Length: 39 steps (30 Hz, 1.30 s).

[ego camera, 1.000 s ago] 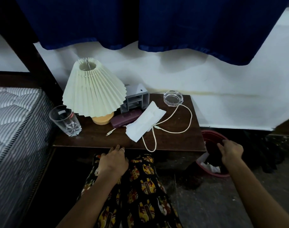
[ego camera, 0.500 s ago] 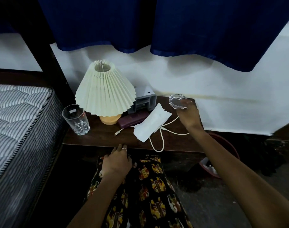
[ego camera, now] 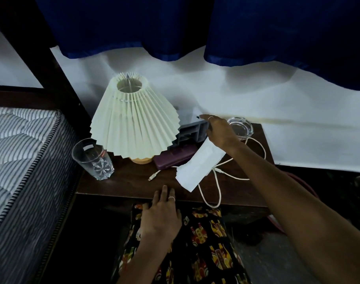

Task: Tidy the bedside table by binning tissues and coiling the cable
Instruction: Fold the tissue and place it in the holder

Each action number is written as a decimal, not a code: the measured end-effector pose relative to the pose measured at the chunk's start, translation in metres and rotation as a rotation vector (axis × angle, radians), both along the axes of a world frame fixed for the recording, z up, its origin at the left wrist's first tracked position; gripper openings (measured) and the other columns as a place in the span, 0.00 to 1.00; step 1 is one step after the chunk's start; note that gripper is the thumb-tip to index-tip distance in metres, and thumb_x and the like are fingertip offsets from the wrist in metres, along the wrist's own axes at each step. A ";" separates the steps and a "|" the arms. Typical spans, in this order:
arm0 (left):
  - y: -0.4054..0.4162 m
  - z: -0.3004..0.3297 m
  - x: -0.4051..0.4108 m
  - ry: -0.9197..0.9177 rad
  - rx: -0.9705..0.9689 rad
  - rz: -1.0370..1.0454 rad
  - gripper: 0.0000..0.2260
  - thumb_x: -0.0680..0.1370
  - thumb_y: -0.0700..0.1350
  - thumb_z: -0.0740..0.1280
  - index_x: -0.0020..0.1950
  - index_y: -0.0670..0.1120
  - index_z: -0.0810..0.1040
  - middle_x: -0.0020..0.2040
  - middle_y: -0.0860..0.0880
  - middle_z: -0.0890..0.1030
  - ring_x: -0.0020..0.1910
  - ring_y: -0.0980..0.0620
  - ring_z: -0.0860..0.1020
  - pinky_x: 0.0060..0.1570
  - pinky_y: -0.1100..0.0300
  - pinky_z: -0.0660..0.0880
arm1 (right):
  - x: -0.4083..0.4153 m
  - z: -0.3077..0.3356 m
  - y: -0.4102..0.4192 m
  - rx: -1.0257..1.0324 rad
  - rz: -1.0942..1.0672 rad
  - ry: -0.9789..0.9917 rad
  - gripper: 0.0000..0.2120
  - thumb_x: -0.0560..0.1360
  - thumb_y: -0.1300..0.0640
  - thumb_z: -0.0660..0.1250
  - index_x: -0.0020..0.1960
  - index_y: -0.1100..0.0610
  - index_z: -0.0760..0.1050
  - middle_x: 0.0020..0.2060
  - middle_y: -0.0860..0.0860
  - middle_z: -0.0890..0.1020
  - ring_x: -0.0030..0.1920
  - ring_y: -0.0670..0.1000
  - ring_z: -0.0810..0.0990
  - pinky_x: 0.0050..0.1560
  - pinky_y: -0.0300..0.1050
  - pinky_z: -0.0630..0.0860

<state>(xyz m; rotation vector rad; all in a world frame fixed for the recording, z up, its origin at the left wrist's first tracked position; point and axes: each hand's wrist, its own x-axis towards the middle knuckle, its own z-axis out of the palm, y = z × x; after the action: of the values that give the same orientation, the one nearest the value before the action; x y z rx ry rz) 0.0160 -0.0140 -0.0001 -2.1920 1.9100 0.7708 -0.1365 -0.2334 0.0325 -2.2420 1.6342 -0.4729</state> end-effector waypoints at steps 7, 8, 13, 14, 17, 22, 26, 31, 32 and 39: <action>-0.006 -0.002 -0.006 -0.027 0.019 -0.031 0.27 0.81 0.55 0.52 0.78 0.49 0.50 0.80 0.49 0.47 0.78 0.48 0.49 0.72 0.47 0.57 | 0.009 -0.009 -0.028 -0.096 0.051 0.009 0.24 0.72 0.70 0.58 0.64 0.53 0.73 0.56 0.58 0.81 0.56 0.60 0.79 0.56 0.53 0.77; -0.006 -0.002 -0.007 -0.024 0.022 -0.028 0.27 0.81 0.55 0.52 0.78 0.49 0.50 0.80 0.49 0.47 0.78 0.48 0.49 0.72 0.47 0.57 | 0.009 -0.009 -0.031 -0.099 0.054 0.016 0.24 0.72 0.70 0.57 0.64 0.53 0.73 0.56 0.58 0.81 0.56 0.60 0.79 0.56 0.53 0.77; -0.008 -0.001 -0.007 -0.011 0.026 -0.028 0.27 0.81 0.56 0.52 0.78 0.49 0.50 0.80 0.50 0.47 0.78 0.49 0.49 0.72 0.47 0.57 | -0.001 -0.005 -0.051 -0.122 0.007 0.018 0.22 0.72 0.67 0.56 0.63 0.55 0.75 0.56 0.59 0.81 0.56 0.61 0.79 0.58 0.53 0.76; -0.008 -0.001 -0.007 -0.010 0.026 -0.027 0.27 0.81 0.56 0.51 0.78 0.49 0.50 0.80 0.50 0.47 0.78 0.49 0.49 0.72 0.47 0.57 | -0.003 -0.005 -0.056 -0.119 -0.007 0.010 0.21 0.73 0.67 0.56 0.62 0.55 0.76 0.56 0.59 0.82 0.55 0.61 0.80 0.58 0.53 0.76; -0.008 -0.001 -0.006 -0.009 0.020 -0.029 0.27 0.81 0.56 0.51 0.78 0.49 0.50 0.80 0.50 0.47 0.78 0.49 0.49 0.72 0.49 0.57 | -0.007 -0.002 -0.068 -0.114 -0.056 0.007 0.20 0.74 0.67 0.55 0.60 0.56 0.77 0.54 0.60 0.82 0.53 0.60 0.81 0.57 0.53 0.77; -0.009 -0.001 -0.006 -0.003 -0.002 -0.024 0.26 0.81 0.56 0.51 0.78 0.50 0.50 0.80 0.51 0.47 0.78 0.50 0.50 0.71 0.50 0.59 | -0.004 0.005 -0.090 -0.046 -0.119 0.008 0.21 0.73 0.71 0.55 0.59 0.59 0.77 0.55 0.64 0.80 0.55 0.63 0.79 0.60 0.52 0.76; -0.009 -0.002 -0.006 0.004 -0.010 -0.012 0.26 0.81 0.56 0.51 0.78 0.51 0.51 0.80 0.52 0.47 0.78 0.51 0.51 0.71 0.51 0.60 | 0.002 0.010 -0.103 0.026 -0.133 0.025 0.17 0.74 0.71 0.59 0.60 0.63 0.77 0.58 0.62 0.79 0.55 0.62 0.79 0.58 0.46 0.75; -0.012 -0.002 -0.005 0.014 -0.014 -0.003 0.26 0.81 0.56 0.51 0.78 0.52 0.51 0.79 0.53 0.47 0.78 0.53 0.51 0.70 0.51 0.60 | 0.002 0.014 -0.110 0.082 -0.130 0.069 0.13 0.75 0.66 0.62 0.58 0.63 0.78 0.55 0.64 0.80 0.54 0.62 0.79 0.55 0.44 0.74; -0.012 -0.002 -0.005 0.015 -0.015 -0.003 0.26 0.81 0.56 0.51 0.78 0.52 0.51 0.79 0.53 0.47 0.78 0.53 0.51 0.71 0.51 0.60 | 0.001 0.015 -0.110 0.096 -0.120 0.083 0.14 0.75 0.66 0.62 0.59 0.64 0.78 0.56 0.64 0.80 0.56 0.62 0.79 0.56 0.45 0.74; -0.012 -0.004 -0.003 0.019 -0.014 0.000 0.25 0.81 0.56 0.50 0.78 0.52 0.50 0.79 0.53 0.48 0.78 0.53 0.50 0.71 0.51 0.59 | -0.005 0.021 -0.110 0.143 -0.021 0.160 0.17 0.76 0.67 0.60 0.64 0.62 0.75 0.61 0.62 0.78 0.60 0.62 0.77 0.59 0.47 0.72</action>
<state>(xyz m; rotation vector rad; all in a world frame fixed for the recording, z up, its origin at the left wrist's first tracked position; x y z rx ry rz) 0.0130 -0.0261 -0.0038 -2.2002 1.9307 0.7835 -0.1410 -0.3434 0.0536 -2.2078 1.7113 -0.1791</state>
